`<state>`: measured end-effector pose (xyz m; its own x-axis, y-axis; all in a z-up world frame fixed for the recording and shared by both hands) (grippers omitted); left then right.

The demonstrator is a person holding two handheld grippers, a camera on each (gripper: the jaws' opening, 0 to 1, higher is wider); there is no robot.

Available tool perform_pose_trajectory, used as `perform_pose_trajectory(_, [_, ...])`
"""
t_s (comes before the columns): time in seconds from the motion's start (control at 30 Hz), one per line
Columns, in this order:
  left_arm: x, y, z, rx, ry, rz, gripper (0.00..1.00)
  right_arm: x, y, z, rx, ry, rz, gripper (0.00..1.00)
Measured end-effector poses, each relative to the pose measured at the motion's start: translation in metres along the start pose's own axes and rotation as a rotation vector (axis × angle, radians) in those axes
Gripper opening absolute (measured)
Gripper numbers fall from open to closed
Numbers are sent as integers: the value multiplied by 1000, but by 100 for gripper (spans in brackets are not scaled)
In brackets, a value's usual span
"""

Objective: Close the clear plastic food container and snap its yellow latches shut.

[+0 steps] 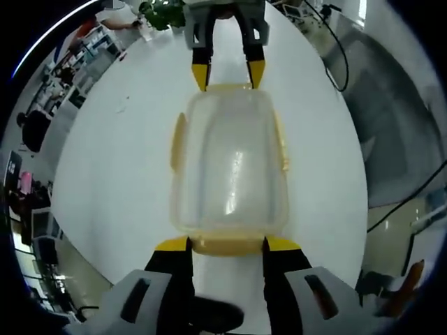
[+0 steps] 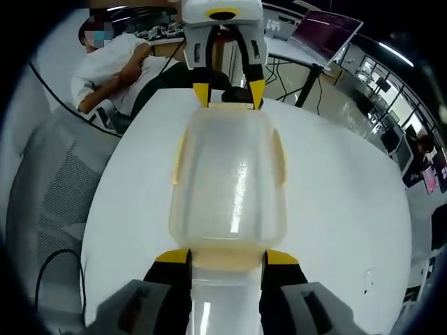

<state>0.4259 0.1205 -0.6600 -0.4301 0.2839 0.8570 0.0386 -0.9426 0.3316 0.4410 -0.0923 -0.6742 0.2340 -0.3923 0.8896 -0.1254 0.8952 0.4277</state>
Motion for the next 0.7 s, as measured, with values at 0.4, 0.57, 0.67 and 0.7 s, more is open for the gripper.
perform_pose_trajectory(0.4, [2, 21, -1, 5, -5, -15, 37, 16, -15, 7, 1, 1, 10, 36])
perform_pose_trajectory(0.57, [0, 31, -1, 19, -4, -26, 37, 22, -23, 9, 2, -6, 16, 36])
perform_pose_trajectory(0.67, [-2, 38, -3, 20, -3, -32, 37, 27, -30, 11, 1, -5, 19, 36])
perform_pose_trajectory(0.7, [-3, 41, -3, 23, -4, -36, 37, 28, -33, 11, 3, -6, 22, 36])
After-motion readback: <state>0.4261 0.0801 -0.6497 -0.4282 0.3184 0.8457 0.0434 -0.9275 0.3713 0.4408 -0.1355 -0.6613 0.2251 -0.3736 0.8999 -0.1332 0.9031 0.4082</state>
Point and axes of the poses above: the point that each gripper's makers call its tool centre point, and the gripper's own axes: x roughly backward along the fingers, z roughly to its left, y roughly out of its top, the point moved 7 cm from there along x, roughly backward along the fingers, and after that the axes turned 15 degrees about y, right-handed, at the moved point
